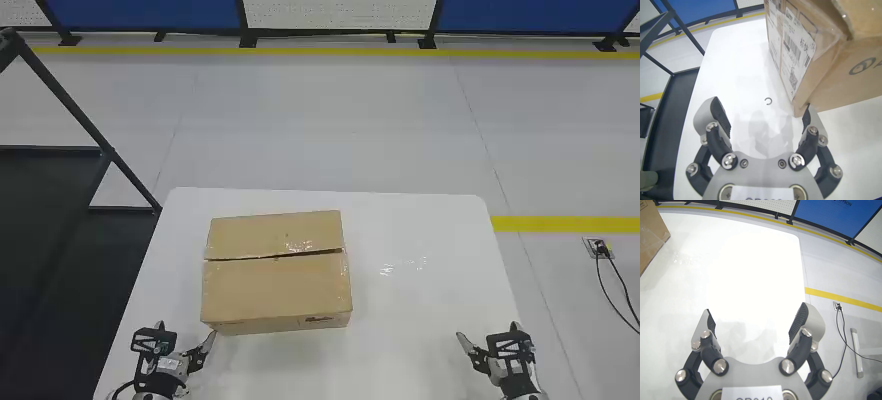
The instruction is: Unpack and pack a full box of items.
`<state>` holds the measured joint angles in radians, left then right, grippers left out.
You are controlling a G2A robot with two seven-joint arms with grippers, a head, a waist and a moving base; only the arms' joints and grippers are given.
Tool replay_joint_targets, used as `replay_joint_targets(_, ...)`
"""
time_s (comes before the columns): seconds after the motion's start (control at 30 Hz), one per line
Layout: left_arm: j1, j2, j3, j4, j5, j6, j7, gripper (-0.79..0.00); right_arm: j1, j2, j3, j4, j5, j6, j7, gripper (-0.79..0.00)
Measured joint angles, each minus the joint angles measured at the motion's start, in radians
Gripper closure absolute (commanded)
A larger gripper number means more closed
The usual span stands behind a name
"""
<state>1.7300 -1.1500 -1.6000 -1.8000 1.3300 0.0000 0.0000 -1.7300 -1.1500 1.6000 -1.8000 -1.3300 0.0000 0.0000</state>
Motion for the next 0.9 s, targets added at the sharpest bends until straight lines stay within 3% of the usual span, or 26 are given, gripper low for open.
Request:
replay_joint_targets(0.47, 0.003, 0.0, 0.001, -0.002, -0.011, -0.012, 0.007, -0.785, 0.003, 0.0, -0.003, -0.001, 0.0, -0.006, 0.001, -0.785)
replay_joint_targets(0.6, 0.02, 0.002, -0.035, -0.006, -0.063, -0.081, 0.027, -0.785, 0.026, -0.001, -0.017, -0.007, -0.017, -0.034, 0.014, -0.785)
replay_joint_targets(0.9, 0.051, -0.001, -0.095, -0.025, -0.116, -0.081, 0.082, -0.785, 0.026, -0.001, -0.012, -0.088, 0.022, -0.134, 0.04, -0.785)
